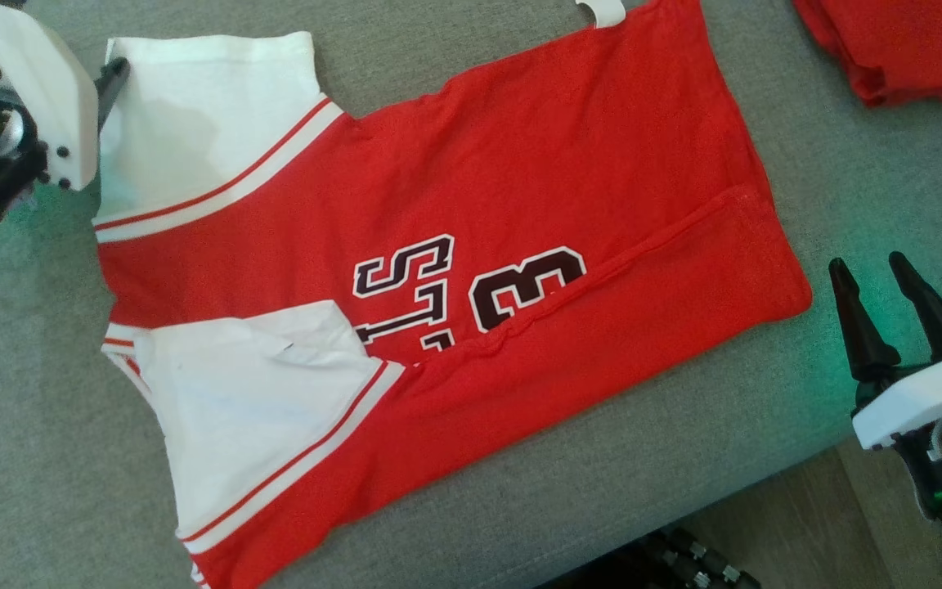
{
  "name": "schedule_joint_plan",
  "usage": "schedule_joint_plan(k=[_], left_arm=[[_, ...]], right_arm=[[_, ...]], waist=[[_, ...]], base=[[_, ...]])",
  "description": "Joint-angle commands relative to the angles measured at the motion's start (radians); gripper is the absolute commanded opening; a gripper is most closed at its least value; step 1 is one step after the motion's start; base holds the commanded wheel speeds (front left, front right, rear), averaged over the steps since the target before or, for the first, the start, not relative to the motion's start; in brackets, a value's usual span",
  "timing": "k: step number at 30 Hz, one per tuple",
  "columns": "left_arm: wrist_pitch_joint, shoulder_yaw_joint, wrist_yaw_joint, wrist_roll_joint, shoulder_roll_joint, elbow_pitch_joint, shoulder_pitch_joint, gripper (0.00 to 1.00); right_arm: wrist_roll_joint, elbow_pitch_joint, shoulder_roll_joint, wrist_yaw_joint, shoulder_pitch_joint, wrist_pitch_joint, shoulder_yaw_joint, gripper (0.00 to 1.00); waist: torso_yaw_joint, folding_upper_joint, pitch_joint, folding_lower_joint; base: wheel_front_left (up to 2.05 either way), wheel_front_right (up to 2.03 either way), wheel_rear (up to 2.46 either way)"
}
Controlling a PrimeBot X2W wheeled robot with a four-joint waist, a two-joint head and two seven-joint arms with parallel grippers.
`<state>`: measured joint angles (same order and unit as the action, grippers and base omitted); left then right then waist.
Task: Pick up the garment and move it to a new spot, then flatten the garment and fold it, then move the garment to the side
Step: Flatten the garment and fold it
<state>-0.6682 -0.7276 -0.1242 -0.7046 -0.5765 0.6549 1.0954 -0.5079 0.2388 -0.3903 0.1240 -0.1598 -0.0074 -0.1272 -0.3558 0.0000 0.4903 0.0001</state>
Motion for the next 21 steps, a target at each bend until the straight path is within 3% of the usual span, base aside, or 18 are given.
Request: schedule_joint_plan(k=[1, 4, 5, 8, 9, 10, 21], left_arm=[[0.0, 0.036, -0.002, -0.001, -0.037, -0.014, 0.05, 1.0], [0.004, 0.029, -0.002, 0.005, -0.035, 0.001, 0.058, 0.96], [0.006, 0.028, -0.002, 0.004, -0.033, 0.006, 0.059, 0.67], [-0.001, 0.022, -0.003, -0.01, -0.026, 0.018, 0.054, 0.09], [0.004, 0.017, -0.004, -0.011, -0.026, 0.015, 0.054, 0.31], [0.014, 0.013, -0.004, -0.011, -0.028, 0.011, 0.054, 0.0], [0.11, -0.041, -0.006, -0.029, -0.029, -0.013, 0.072, 0.0]], right_arm=[[-0.006, -0.021, -0.026, 0.007, -0.003, -0.011, -0.012, 1.0], [-0.008, -0.013, -0.027, 0.007, -0.007, -0.016, -0.017, 1.0], [-0.009, -0.01, -0.027, 0.007, -0.009, -0.017, -0.018, 1.0], [-0.009, -0.005, -0.026, 0.007, -0.015, -0.019, -0.021, 1.0], [-0.009, -0.004, -0.027, 0.007, -0.016, -0.019, -0.021, 1.0], [-0.009, -0.004, -0.028, 0.007, -0.018, -0.018, -0.021, 1.0], [-0.008, -0.01, -0.053, 0.007, -0.053, -0.007, -0.025, 1.0]], waist=[[-0.001, 0.0, 0.002, -0.0001], [-0.005, 0.0, 0.006, -0.0001], [-0.007, 0.0, 0.007, -0.0001], [-0.01, 0.0, 0.004, -0.0001], [-0.011, 0.0, 0.003, -0.0001], [-0.011, 0.0, 0.001, -0.0001], [0.01, 0.0, -0.029, -0.0001]], base=[[0.0, 0.0, 0.0], [0.0, 0.0, 0.0], [0.0, 0.0, 0.0], [0.0, 0.0, 0.0], [0.0, 0.0, 0.0], [0.0, 0.0, 0.0], [0.0, 0.0, 0.0]])
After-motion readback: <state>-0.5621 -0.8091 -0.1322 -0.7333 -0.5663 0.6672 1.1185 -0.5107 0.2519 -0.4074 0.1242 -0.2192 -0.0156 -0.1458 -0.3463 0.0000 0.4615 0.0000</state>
